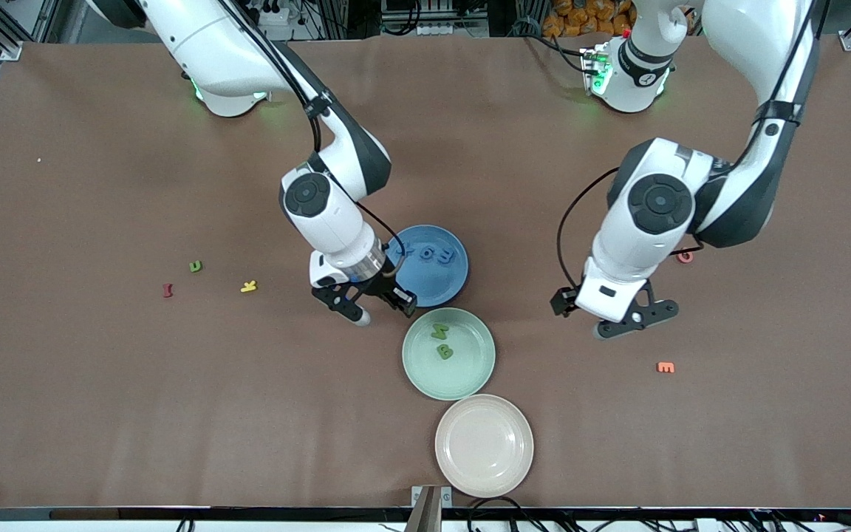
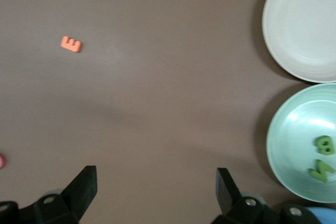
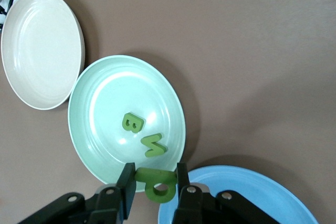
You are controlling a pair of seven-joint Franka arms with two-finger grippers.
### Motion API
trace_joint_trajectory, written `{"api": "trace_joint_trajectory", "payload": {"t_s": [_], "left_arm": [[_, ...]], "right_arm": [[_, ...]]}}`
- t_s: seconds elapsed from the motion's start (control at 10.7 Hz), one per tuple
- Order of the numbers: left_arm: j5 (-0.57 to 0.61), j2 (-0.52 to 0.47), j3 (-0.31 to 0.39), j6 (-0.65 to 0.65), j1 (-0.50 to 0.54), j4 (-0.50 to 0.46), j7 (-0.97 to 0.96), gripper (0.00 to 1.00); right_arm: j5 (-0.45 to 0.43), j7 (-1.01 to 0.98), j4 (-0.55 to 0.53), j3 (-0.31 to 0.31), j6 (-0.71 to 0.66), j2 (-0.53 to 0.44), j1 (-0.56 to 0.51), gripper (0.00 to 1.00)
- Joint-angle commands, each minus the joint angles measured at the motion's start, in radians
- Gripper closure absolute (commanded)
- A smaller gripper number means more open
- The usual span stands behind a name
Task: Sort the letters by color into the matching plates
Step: 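Carry the green d to the green plate while the left gripper withdraws, then release the green d onto the green plate while the left gripper reaches the blue c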
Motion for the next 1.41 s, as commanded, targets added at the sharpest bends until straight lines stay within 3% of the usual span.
{"api": "trace_joint_trajectory", "payload": {"t_s": [0.0, 0.28, 0.47, 0.75, 0.84, 0.94, 1.03, 1.13, 1.22, 1.31], "left_arm": [[0.006, -0.08, -0.02, -0.033, 0.054, -0.099, 0.019, 0.0], [-0.084, -0.194, -0.008, 0.022, 0.11, -0.26, 0.251, 0.0], [-0.157, -0.284, 0.073, 0.057, 0.101, -0.379, 0.434, 0.0], [-0.185, -0.35, 0.22, 0.059, 0.026, -0.481, 0.59, 0.0], [-0.185, -0.373, 0.253, 0.06, 0.018, -0.516, 0.628, 0.0], [-0.185, -0.391, 0.267, 0.066, 0.025, -0.551, 0.677, 0.0], [-0.185, -0.399, 0.277, 0.074, 0.032, -0.584, 0.709, 0.0], [-0.185, -0.399, 0.281, 0.091, 0.045, -0.614, 0.728, 0.0], [-0.182, -0.397, 0.281, 0.118, 0.056, -0.651, 0.743, 0.0], [-0.176, -0.399, 0.281, 0.152, 0.071, -0.688, 0.763, 0.0]], "right_arm": [[-0.023, 0.023, 0.147, -0.004, -0.009, 0.105, 0.017, 1.0], [-0.021, 0.02, 0.265, -0.004, 0.008, 0.187, 0.031, 1.0], [-0.021, 0.019, 0.274, -0.004, 0.083, 0.216, 0.037, 1.0], [-0.021, 0.019, 0.276, -0.007, 0.146, 0.246, 0.051, 1.0], [-0.018, 0.023, 0.275, -0.007, 0.146, 0.248, 0.053, 0.92], [-0.014, 0.03, 0.274, -0.007, 0.146, 0.247, 0.054, 0.66], [-0.011, 0.03, 0.274, -0.006, 0.145, 0.245, 0.056, 0.48], [-0.011, 0.028, 0.273, -0.007, 0.145, 0.245, 0.056, 0.17], [-0.014, 0.025, 0.273, -0.006, 0.145, 0.237, 0.053, 0.0], [-0.011, 0.025, 0.273, -0.006, 0.142, 0.234, 0.05, 0.0]]}}
